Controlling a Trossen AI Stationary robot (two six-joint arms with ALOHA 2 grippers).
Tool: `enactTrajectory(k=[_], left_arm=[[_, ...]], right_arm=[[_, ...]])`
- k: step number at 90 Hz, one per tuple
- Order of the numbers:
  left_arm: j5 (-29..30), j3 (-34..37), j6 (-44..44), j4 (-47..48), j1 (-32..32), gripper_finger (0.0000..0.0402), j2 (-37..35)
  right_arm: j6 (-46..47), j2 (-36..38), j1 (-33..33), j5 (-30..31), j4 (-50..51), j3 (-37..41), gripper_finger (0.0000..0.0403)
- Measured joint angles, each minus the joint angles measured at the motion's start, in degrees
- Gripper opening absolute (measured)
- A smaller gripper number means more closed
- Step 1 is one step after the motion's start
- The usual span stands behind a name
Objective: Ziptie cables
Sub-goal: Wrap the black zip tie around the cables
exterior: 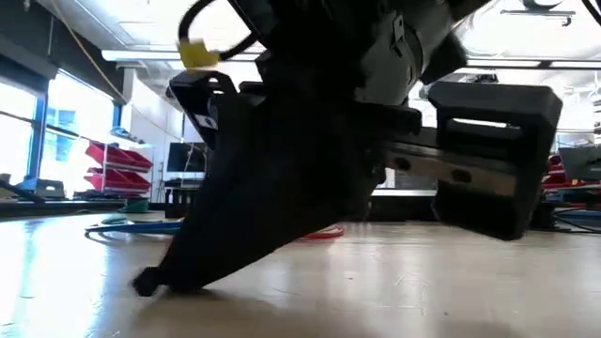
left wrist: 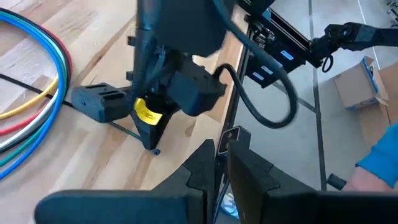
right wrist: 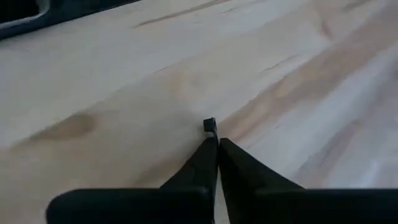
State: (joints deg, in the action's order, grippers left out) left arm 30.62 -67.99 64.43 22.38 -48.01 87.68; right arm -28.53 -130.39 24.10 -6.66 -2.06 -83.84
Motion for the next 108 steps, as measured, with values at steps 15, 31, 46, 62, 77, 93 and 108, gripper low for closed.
enactTrajectory(k=[15, 31, 46, 62, 77, 93, 108], left_arm=[[-0.32, 0.00, -0.25, -0.04, -0.61, 0.0021, -0.43], [-0.06, 0.00, -0.47, 0.11, -1.41, 0.0002, -0.43], [-0.50, 0.00, 0.15, 0.90, -2.30, 0.0003, -0.43], [-1.40, 0.17, 2.79, 2.69, -2.43, 0.0006, 1.38], [1.26, 2.69, 1.20, 0.14, -1.88, 0.0036, 5.07], [-3.44, 2.80, -0.18, 0.36, -0.55, 0.0077, 8.98], [-4.63, 2.80, 1.53, -2.56, -0.46, 0.0092, 6.93]], right_arm=[[14.27, 2.33, 0.29, 3.85, -4.43, 0.08, 0.0000], [28.40, 3.68, 0.50, 8.27, -9.82, 2.12, 0.0000], [39.48, 7.55, 1.21, 14.76, -16.07, 8.26, 0.0000], [52.18, 12.50, 2.39, 21.91, -24.82, 18.48, 0.0000], [59.43, 15.80, 3.36, 26.32, -32.55, 25.53, 0.0000], [54.46, 17.34, 3.42, 16.68, -29.95, 25.03, 0.0000], [41.33, 15.43, 3.35, 5.91, -13.44, 13.11, 0.0016]])
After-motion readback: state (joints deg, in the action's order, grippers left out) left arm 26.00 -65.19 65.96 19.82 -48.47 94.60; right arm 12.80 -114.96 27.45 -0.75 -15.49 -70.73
